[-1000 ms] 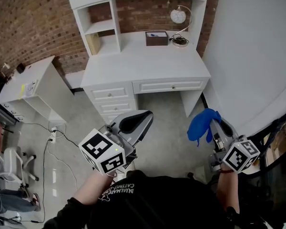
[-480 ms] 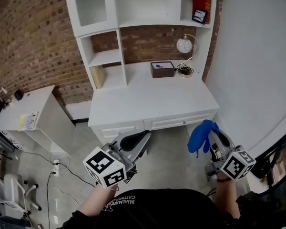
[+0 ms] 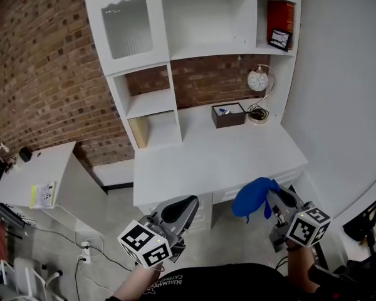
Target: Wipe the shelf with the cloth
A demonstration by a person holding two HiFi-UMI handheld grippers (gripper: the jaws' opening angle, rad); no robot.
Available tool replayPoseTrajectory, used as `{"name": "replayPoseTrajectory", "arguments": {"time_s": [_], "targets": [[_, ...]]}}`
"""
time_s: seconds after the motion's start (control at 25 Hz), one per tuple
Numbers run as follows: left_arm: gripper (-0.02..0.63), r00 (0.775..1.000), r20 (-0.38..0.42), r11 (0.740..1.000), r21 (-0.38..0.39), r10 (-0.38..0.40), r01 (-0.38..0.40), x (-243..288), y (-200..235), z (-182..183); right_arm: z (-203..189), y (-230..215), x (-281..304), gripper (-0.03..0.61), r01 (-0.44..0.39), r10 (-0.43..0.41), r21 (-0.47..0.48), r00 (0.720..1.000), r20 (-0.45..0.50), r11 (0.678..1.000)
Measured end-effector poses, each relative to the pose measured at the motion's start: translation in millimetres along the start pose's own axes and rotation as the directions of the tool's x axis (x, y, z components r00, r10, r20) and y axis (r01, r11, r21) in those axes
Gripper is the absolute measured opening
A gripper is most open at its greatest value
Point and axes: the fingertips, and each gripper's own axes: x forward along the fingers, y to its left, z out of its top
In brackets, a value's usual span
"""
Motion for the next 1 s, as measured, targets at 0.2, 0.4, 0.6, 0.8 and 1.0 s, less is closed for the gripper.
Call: {"name": "replayPoseTrajectory", "arguments": {"time_s": [0.2,0.4,0.6,0.8,1.0], "targets": [[0.003,0.999,-0.009,0.999,-0.008,-0.053,0.053,10.9,17.8,4.4,20.5,-22.0,25.3,0.037,0.048,-0.048,0.017,0.999,0.013,0.999],[0.003,0.998,-0.017,0.994,0.096,0.059,-0.057,15.6,61.3,16.2,46.0,-38.2,77.2,0.037,0.002,-0.002,0.009,0.998,0.062,1.0],[0.003,0.994,0.053,0.995,0.039,0.094,-0.096,43.3,106.8,28.7,72.8,-56.8,133.2,0.038,-0.126,0.122,0.038,0.988,0.09,0.991],[0.003,0.992,0.082,0.991,0.092,0.093,-0.101,107.1,148.2,53.5,119.7,-78.9,191.6,0.038,-0.261,0.265,-0.058,0.962,0.069,0.964],[0.003,0.997,0.083,0.992,0.125,0.0,-0.01,194.1,174.2,71.1,169.2,-86.4,244.5,0.038,-0.491,0.495,-0.098,0.868,0.032,0.866]]}}
